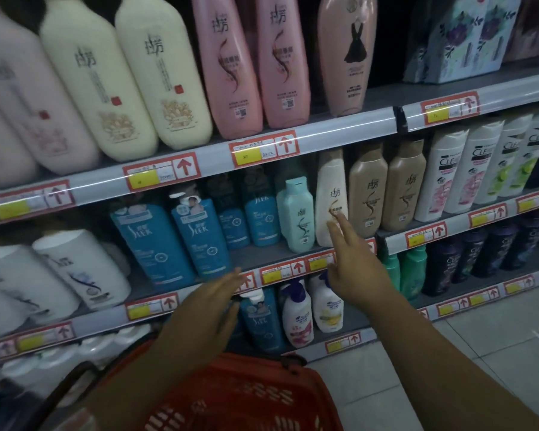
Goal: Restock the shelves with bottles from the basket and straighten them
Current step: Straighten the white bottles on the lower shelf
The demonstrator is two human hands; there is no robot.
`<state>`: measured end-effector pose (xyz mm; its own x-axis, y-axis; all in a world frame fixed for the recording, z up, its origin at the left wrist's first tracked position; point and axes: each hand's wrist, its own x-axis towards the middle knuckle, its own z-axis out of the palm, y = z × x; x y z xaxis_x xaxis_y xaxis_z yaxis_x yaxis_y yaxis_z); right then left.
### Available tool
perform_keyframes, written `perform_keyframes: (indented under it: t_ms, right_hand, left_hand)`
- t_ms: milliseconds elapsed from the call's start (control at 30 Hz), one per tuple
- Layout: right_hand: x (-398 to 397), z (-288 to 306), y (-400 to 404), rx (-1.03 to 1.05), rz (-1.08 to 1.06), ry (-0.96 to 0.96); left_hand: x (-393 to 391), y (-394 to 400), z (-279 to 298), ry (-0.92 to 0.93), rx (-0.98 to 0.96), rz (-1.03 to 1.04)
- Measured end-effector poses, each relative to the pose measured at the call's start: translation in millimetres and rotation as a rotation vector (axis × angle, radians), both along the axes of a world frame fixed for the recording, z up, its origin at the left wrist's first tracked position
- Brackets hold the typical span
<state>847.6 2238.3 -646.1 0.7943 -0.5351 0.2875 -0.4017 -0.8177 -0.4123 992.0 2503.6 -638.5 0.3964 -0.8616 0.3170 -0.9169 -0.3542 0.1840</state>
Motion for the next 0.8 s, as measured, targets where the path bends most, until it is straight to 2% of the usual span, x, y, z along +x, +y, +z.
perform_keyframes:
  t_ms: [133, 333, 633, 800]
  right_hand:
    - [6.1, 18.4, 37.3, -0.164, 0.049, -0.018]
    - [17.9, 29.5, 84.4, -0.250, 0.079, 0.032]
    - [49.7, 20.2, 159.1, -0.323, 0.166, 0.145]
    - [69.7, 7.3, 200.4, -0.311, 0.248, 0.181]
  left_hand:
    - [6.0, 46.2, -6.7, -0.193, 0.141, 0.104]
    - [9.7, 94.7, 14.9, -0.275, 0.214, 0.291]
    - [23.4, 160.3, 2.4, -0.169, 0.232, 0.419]
    - [38.1, 169.9, -5.3, -0.102, 0.238, 0.398]
